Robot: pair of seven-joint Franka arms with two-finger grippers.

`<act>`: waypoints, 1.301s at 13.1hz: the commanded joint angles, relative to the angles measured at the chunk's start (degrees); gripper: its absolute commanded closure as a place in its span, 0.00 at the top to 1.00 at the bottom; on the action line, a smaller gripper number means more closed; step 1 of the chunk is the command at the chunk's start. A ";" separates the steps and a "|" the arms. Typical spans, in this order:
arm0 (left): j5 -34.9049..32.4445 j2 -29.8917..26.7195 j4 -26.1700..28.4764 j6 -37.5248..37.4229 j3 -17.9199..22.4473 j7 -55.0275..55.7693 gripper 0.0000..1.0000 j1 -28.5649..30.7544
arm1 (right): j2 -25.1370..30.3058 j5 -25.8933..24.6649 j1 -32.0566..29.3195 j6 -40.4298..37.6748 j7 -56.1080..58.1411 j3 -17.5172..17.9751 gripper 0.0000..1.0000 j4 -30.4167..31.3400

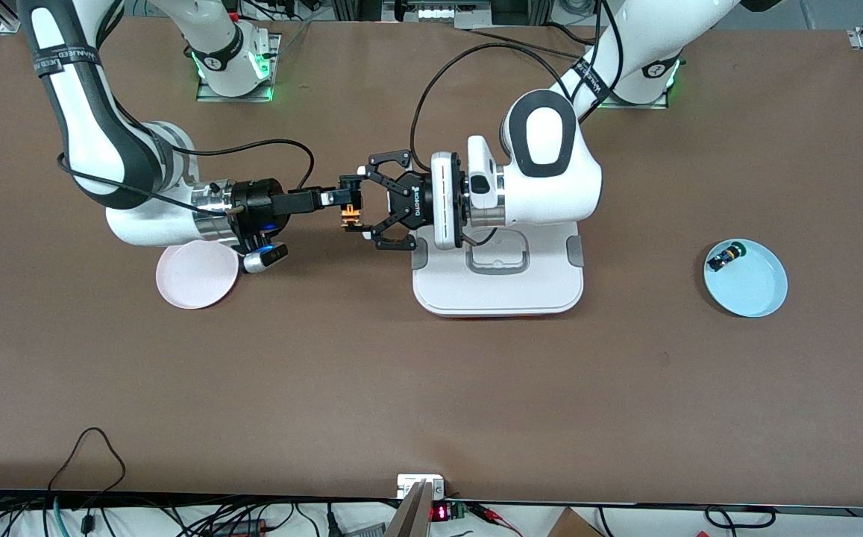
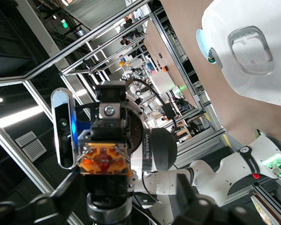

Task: Transfer orange switch to right arm and place
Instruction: 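Bring the switch to the right gripper and grasp it there, then open the left gripper and pull both grippers apart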

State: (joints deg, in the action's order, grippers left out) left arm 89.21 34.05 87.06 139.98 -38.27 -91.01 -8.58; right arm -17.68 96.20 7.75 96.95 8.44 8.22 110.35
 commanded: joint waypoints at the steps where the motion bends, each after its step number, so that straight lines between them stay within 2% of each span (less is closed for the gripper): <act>1: 2.20 -1.36 0.83 0.55 0.21 -1.80 0.42 0.05 | 0.27 2.50 -0.19 0.00 -1.06 0.21 0.35 -0.05; 6: 2.11 -1.45 0.83 0.47 0.13 -1.46 0.44 -0.03 | 0.27 3.64 -0.10 0.08 -1.15 0.21 0.22 -0.22; 7: 2.20 -1.45 0.92 0.47 0.13 -1.28 0.56 -0.03 | 0.27 3.65 -0.10 0.08 -1.15 0.21 0.22 -0.22; 8: 2.20 -1.36 1.01 0.12 0.13 -1.36 1.00 -0.03 | 0.27 3.65 -0.10 0.08 -1.15 0.21 0.22 -0.22; 13: 1.93 -2.85 1.27 -0.76 0.13 2.58 1.00 0.93 | 0.71 3.65 -0.19 0.08 -0.97 0.21 0.22 -0.31; 17: -0.08 -5.13 3.81 -7.24 0.48 7.41 1.00 4.08 | 1.06 1.81 -1.33 -0.88 -0.62 0.21 0.21 -0.58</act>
State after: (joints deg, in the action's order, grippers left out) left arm 89.24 32.27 87.31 136.65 -38.11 -85.84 -6.87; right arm -17.27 98.63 7.21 96.57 7.79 8.18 110.03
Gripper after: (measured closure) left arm 0.000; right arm 0.590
